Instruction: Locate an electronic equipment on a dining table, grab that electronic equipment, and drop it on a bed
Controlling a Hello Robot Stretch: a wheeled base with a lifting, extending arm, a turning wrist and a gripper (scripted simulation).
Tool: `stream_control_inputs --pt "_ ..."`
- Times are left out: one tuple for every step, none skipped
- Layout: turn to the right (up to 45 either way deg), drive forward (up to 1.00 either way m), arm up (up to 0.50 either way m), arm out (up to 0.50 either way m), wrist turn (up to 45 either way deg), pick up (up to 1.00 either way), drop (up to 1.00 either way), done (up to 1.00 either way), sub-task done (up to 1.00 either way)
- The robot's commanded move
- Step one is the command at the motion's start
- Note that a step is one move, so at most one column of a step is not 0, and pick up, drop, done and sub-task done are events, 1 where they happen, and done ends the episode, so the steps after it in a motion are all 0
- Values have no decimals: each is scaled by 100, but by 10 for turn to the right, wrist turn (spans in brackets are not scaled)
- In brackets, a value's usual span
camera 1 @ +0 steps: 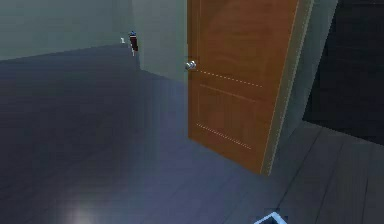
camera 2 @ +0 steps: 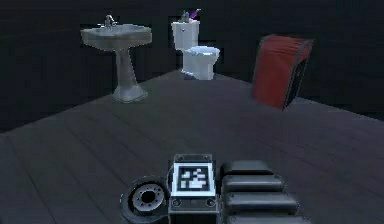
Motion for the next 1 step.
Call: stream_control_inputs --pt "0 30 0 0 0 0 0 0 0"
